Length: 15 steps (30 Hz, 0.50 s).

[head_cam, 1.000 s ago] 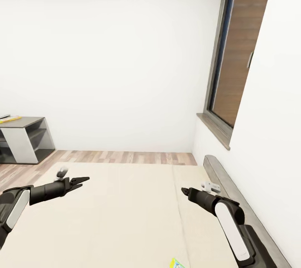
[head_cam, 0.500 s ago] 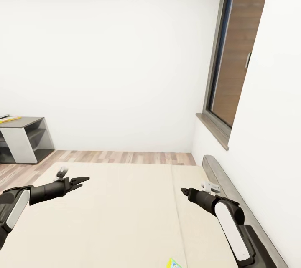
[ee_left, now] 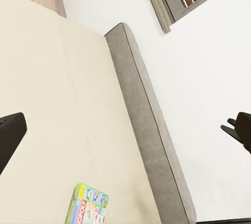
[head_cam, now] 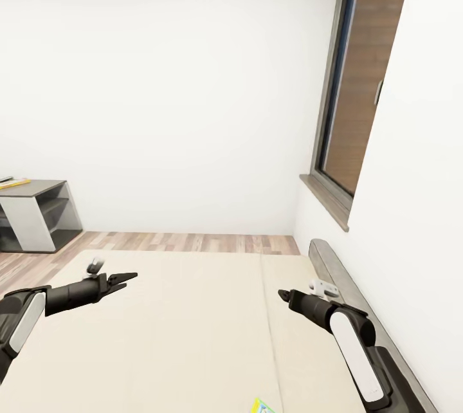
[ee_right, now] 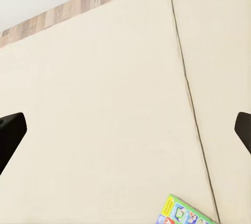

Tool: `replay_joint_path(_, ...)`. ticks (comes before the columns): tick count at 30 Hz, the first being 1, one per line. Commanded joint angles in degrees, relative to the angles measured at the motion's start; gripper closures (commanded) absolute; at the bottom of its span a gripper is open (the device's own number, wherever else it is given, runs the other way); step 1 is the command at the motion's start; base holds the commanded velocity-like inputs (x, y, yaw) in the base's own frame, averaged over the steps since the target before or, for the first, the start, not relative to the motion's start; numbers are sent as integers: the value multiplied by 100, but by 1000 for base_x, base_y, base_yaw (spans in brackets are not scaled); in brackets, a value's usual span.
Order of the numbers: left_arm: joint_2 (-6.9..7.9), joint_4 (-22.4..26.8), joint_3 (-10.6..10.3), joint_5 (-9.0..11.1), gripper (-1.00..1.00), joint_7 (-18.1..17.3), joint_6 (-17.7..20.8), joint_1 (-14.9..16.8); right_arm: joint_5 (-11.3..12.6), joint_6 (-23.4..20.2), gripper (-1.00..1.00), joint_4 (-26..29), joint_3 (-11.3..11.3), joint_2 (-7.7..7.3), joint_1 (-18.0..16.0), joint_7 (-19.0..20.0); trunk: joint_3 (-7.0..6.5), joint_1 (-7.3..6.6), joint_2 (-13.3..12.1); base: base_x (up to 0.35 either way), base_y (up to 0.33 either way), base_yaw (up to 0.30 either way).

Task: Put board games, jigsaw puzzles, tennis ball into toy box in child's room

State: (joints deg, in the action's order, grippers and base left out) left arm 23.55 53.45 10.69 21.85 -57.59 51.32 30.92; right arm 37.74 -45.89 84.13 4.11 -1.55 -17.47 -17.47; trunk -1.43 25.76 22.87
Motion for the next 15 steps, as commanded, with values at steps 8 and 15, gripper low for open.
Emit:
replay_joint_path(8,4,-2,12,8,-100,-57,28,4,109,-22,-100,-11,8,-3,-2,-57,3,2,4,0,0,0)
replay_joint_path(15,50,-2,33,49,-100,-232,37,2,107,-83,-100,-95,4,23,-79,-89,3,2,4,0,0,0)
